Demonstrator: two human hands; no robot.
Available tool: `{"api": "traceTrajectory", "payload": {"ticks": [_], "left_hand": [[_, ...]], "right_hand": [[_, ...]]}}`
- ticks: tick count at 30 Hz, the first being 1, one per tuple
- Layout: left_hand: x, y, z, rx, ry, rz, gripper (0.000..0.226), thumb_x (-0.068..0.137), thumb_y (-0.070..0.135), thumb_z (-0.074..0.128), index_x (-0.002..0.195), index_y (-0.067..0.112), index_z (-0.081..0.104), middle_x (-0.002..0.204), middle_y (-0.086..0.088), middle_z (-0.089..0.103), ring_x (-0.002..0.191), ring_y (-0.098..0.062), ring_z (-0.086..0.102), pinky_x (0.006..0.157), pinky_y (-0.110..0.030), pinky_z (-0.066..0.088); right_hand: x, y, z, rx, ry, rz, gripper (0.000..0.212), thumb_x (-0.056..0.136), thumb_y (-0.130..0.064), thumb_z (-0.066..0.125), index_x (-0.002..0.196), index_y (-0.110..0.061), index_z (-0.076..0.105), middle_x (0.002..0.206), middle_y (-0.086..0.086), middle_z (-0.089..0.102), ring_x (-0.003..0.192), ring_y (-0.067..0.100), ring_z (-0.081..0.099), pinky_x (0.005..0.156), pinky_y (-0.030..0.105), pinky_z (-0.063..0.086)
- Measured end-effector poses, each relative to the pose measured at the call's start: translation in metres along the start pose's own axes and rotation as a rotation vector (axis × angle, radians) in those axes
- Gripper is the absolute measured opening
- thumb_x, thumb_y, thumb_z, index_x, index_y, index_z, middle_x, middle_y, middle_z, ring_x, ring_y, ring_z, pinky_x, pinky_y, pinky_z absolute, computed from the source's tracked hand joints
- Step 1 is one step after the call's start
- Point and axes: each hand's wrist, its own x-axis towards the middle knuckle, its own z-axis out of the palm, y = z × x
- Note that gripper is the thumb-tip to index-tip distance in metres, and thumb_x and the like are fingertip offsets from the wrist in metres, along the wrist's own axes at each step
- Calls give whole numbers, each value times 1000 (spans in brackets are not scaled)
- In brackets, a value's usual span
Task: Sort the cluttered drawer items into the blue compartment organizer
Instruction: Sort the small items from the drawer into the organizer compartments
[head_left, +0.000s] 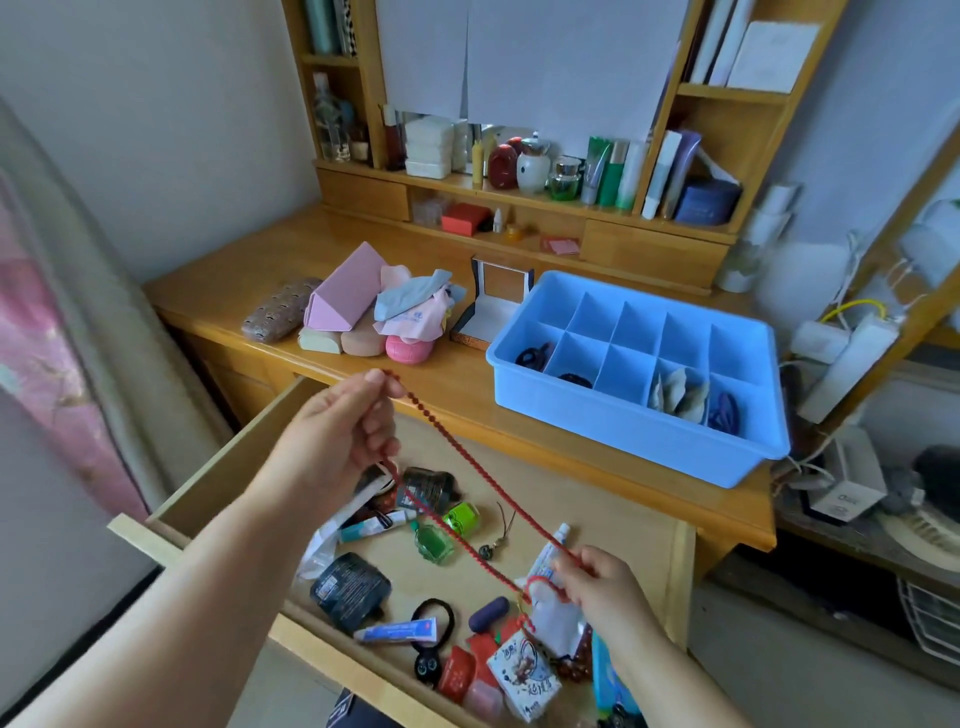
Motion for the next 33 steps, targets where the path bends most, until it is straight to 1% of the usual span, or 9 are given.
{"api": "traceTrajectory", "payload": {"ticks": [4, 9, 14, 16, 19, 22, 25, 30, 33], "left_hand": [[7, 3, -35, -57, 146, 37, 39, 99, 26, 41, 71, 18, 67, 49, 6, 33, 41, -8, 30, 43, -18, 36], [4, -23, -64, 70, 230, -122, 39, 98, 26, 44, 69, 16, 67, 49, 5, 34, 39, -9, 27, 38, -19, 29], [-9, -41, -61, 618, 280, -195, 22, 92, 30, 58, 79, 15, 68, 50, 3, 46, 42, -11, 38, 45, -24, 39], [-16, -41, -45, 1103, 162, -73, 19, 90, 30, 60, 77, 19, 68, 56, 3, 58, 46, -10, 47, 50, -28, 43], [-30, -43, -5, 1329, -317, 0, 18, 92, 32, 57, 81, 21, 67, 69, 2, 63, 51, -4, 49, 52, -19, 40], [-35, -53, 31, 1189, -523, 47, 17, 92, 34, 56, 83, 23, 66, 67, 3, 62, 50, -2, 47, 47, -13, 35], [-20, -60, 42, 1029, -266, 102, 20, 91, 33, 59, 73, 28, 63, 57, 6, 56, 44, -2, 42, 45, -16, 35], [-4, -74, -3, 326, -15, -424, 28, 77, 28, 72, 65, 17, 49, 50, 3, 38, 45, -12, 38, 57, -28, 48], [-14, -88, -35, -63, 149, -550, 27, 72, 26, 69, 69, 16, 44, 49, 4, 34, 43, -11, 40, 78, -39, 52]], "right_hand": [[7, 19, -6, 138, 119, 119, 24, 92, -17, 58, 68, -14, 62, 52, -4, 54, 62, 19, 51, 64, 30, 41], [12, 11, -10, 860, 81, 303, 21, 100, -22, 45, 89, -11, 58, 91, 8, 72, 92, 23, 65, 80, 36, 49], [-1, -22, -19, 1083, -152, 204, 28, 90, -14, 51, 64, -11, 45, 62, 7, 52, 69, 26, 61, 82, 43, 50], [-5, -35, -20, 972, -159, 140, 24, 91, -13, 51, 68, -8, 51, 63, 8, 52, 67, 26, 58, 75, 39, 50], [-15, -60, -15, 588, -245, -91, 24, 87, -21, 55, 72, -8, 68, 75, 13, 65, 73, 24, 65, 73, 33, 52], [-26, -75, -4, 334, -389, -188, 35, 85, -39, 54, 79, -10, 73, 79, 11, 70, 77, 23, 66, 74, 28, 53], [-30, -79, -2, 411, -489, -105, 31, 79, -39, 62, 74, -9, 66, 54, 4, 52, 55, 20, 55, 60, 28, 48], [-27, -74, -21, 911, -430, 154, 23, 84, -28, 59, 68, -12, 59, 44, -6, 31, 41, 12, 37, 56, 29, 49], [-22, -68, -33, 1031, -364, 160, 22, 85, -27, 58, 68, -12, 57, 43, -6, 32, 36, 10, 36, 56, 28, 51]]}}
